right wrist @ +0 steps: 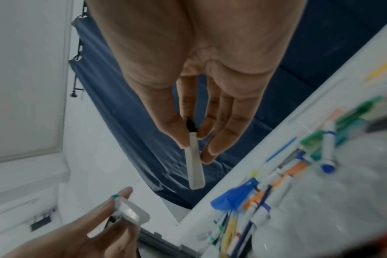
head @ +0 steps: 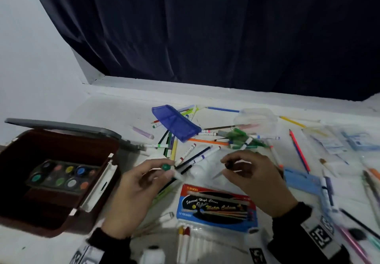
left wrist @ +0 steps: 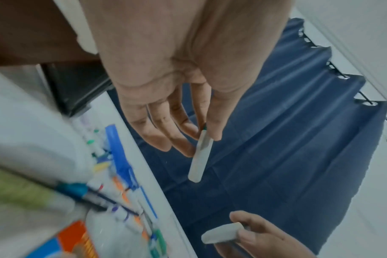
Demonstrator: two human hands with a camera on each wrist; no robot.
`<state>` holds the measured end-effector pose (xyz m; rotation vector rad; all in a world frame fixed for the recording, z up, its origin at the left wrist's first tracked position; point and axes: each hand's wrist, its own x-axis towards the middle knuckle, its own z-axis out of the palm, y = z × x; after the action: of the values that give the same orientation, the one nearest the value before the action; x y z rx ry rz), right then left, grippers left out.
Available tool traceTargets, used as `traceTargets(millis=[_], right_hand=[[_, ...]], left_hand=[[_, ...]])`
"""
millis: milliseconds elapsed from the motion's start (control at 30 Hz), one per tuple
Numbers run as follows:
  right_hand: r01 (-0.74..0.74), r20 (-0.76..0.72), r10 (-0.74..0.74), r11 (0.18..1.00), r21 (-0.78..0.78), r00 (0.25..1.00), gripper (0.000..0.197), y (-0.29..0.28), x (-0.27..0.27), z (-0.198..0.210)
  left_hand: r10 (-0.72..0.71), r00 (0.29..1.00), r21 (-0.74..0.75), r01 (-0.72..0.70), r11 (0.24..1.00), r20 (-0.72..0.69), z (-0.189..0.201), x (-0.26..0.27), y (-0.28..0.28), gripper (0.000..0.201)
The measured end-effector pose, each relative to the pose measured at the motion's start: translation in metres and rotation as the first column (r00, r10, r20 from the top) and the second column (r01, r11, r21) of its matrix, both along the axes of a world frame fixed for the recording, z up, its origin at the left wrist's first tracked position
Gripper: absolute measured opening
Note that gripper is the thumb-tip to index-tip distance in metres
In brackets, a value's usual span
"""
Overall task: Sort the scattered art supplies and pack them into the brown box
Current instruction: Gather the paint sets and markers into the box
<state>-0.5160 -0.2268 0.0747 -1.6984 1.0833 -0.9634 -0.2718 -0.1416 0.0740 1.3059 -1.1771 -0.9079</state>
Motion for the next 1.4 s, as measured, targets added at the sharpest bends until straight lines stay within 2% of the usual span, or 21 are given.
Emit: traceTargets(millis=[67,133,233,333,467,633,667,767,833,1000,1200,1300,1400], right_hand=[[0.039,0.002,-0.039,0.998,0.054,0.999,0.021,0.020,-0.001,-0.011],[0.052,-0.013,-0.052,0.995,0.086,0.999,0.021,0.038,0.000,-0.024],[0.038,-0.065,-0.034,0.997,0.071,0.997,0.021,0.055,0.002,-0.039],[0.037,-0.186,-0.029,0.999,0.037,0.982,0.021,0.072,0.006,-0.047],[-0.030,-0.328,0.043,0.999,0.044,0.944,0.018,0.085,0.017,-0.062],[-0.076,-0.368,0.093,0.995,0.061,0.925,0.021,0.086,0.026,-0.070],[-0.083,-0.364,0.104,0.994,0.073,0.926,0.021,0.086,0.027,-0.071],[-0.096,-0.382,0.123,0.991,0.090,0.916,0.022,0.084,0.028,-0.071],[-0.114,-0.400,0.146,0.988,0.102,0.905,0.024,0.082,0.029,-0.070],[-0.136,-0.432,0.183,0.981,0.138,0.883,0.034,0.081,0.027,-0.070],[-0.171,-0.497,0.204,0.979,0.111,0.843,0.021,0.083,0.029,-0.068],[-0.178,-0.514,0.218,0.976,0.125,0.830,0.029,0.081,0.031,-0.068],[-0.178,-0.559,0.211,0.977,0.114,0.802,0.032,0.081,0.034,-0.065]], left_hand=[[-0.074,0.993,0.053,0.079,0.995,-0.093,-0.010,-0.002,0.006,0.022],[-0.173,0.981,0.073,0.179,0.981,-0.086,-0.020,-0.002,0.010,0.024],[-0.320,0.946,0.114,0.313,0.943,0.057,-0.038,0.001,0.012,0.024],[-0.387,0.899,0.218,0.343,0.914,0.206,-0.051,0.001,0.017,0.020],[-0.475,0.785,0.266,0.397,0.878,0.398,-0.061,-0.003,0.021,0.018],[-0.482,0.684,0.309,0.371,0.876,0.548,-0.073,-0.011,0.015,0.018],[-0.482,0.647,0.320,0.361,0.876,0.591,-0.075,-0.012,0.015,0.018],[-0.486,0.501,0.343,0.354,0.870,0.716,-0.077,-0.014,0.014,0.036],[-0.504,0.441,0.369,0.358,0.858,0.743,-0.075,-0.014,0.013,0.042],[-0.531,0.372,0.408,0.362,0.838,0.761,-0.072,-0.011,0.014,0.045],[-0.544,0.265,0.449,0.344,0.824,0.796,-0.070,-0.016,0.017,0.045],[-0.527,0.189,0.452,0.330,0.828,0.828,-0.068,-0.019,0.014,0.041],[-0.498,0.166,0.434,0.312,0.845,0.851,-0.067,-0.018,0.011,0.043]])
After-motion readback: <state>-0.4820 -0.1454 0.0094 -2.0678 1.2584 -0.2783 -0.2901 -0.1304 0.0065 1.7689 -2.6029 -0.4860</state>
